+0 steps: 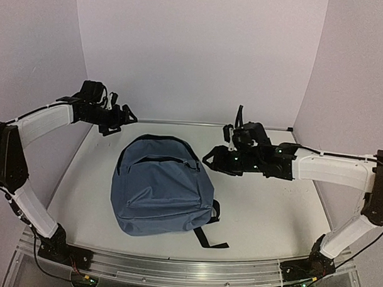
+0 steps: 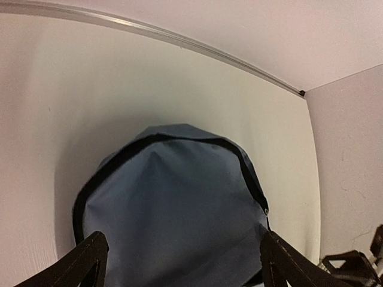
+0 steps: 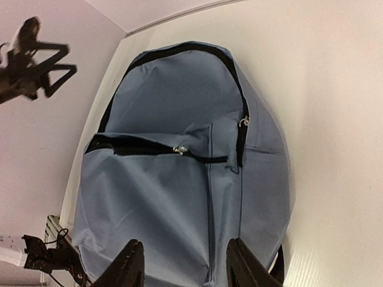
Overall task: Pack the student bag
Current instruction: Adjust the student bag at the center of the board.
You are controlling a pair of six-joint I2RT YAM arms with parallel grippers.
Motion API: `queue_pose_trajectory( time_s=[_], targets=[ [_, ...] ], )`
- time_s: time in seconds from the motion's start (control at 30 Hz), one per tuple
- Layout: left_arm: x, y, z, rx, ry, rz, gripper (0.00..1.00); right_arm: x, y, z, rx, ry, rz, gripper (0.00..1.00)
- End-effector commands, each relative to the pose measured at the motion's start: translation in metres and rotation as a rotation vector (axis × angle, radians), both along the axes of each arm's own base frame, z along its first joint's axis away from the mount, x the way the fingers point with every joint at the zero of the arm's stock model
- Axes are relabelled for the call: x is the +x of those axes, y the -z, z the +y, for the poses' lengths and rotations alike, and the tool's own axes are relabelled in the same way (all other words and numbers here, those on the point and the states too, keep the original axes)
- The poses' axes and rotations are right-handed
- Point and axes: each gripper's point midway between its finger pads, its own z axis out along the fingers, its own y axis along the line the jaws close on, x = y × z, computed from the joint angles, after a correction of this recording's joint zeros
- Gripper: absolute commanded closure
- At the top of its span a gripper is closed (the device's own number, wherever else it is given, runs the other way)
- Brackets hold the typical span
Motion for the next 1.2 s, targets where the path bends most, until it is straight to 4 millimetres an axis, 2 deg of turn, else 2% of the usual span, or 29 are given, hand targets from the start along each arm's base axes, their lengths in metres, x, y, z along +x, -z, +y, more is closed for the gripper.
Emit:
queue_pose_trajectory(
  time_s=[0.0,0.17,0.33,0.47,0.57,0.67,0.93,1.17],
  targets=[
    [-0.049,0.018,-0.009,-0.135,0.025,0.104,0.14,0.017,-0.003,0.032,0.089,-0.092,0.000,0.56],
    [-0.087,0.032,-0.025,-0.144,0.022,0.141,0.15,0.027,0.011,0.055,0.257,-0.043,0.110,0.56],
    [-0.103,0.033,-0.024,-0.155,-0.015,0.137,0.15,0.031,0.025,0.059,0.441,0.081,0.242,0.56],
    [-0.109,0.028,-0.023,-0.163,-0.017,0.120,0.15,0.035,0.034,0.058,0.512,0.160,0.319,0.57],
    [-0.114,0.027,-0.022,-0.162,-0.013,0.118,0.15,0.034,0.040,0.064,0.565,0.176,0.388,0.60],
    [-0.117,0.029,-0.020,-0.154,-0.018,0.121,0.15,0.034,0.047,0.061,0.596,0.220,0.430,0.65],
    [-0.122,0.034,-0.016,-0.144,-0.025,0.125,0.14,0.030,0.058,0.049,0.632,0.296,0.490,0.61],
    [-0.123,0.034,-0.016,-0.142,-0.023,0.122,0.14,0.038,0.062,0.043,0.647,0.360,0.485,0.61]
  ],
)
